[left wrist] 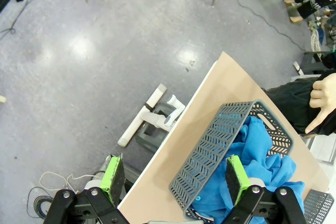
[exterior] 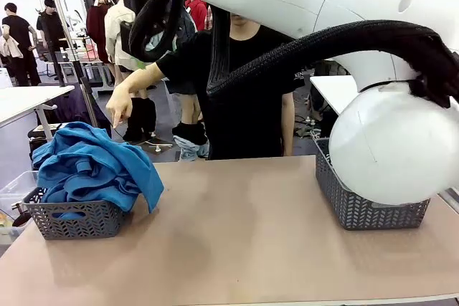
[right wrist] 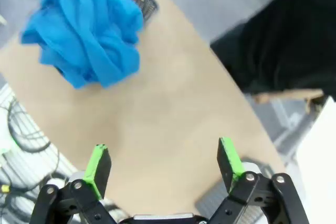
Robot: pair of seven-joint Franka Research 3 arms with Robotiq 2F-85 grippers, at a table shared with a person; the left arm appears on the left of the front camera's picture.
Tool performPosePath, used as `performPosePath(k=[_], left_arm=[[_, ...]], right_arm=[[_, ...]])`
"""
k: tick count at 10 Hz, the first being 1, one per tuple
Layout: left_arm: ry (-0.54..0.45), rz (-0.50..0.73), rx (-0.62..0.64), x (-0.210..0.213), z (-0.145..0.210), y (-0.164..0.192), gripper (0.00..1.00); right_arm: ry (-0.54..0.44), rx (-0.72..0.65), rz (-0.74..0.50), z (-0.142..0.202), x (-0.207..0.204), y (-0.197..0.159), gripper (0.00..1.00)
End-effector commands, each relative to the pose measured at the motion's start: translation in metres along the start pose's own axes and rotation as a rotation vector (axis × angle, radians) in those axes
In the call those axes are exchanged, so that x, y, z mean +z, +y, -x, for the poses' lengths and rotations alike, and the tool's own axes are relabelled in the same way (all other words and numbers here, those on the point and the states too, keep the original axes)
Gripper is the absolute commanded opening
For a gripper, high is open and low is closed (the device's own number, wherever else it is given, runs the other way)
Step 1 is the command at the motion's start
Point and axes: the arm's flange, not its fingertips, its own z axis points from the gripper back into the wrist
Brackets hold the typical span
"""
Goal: Sort the tops and bottoms.
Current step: Sort the clothes according to human instructions.
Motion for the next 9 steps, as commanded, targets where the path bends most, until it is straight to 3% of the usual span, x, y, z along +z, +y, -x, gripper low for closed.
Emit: performPosePath(k=[1, 2, 9], left_arm=[[-0.005, -0.005, -0.006, 0.001, 0.0, 0.001, 1.0], [-0.005, -0.005, -0.006, 0.001, 0.0, 0.001, 1.0], [-0.005, -0.005, -0.006, 0.001, 0.0, 0.001, 1.0]], right_arm=[[0.116, -0.124, 0.043, -0.055, 0.012, -0.002, 1.0], [0.0, 0.0, 0.0, 0.0, 0.0, 0.0, 1.0], [0.0, 0.0, 0.0, 0.0, 0.0, 0.0, 1.0]])
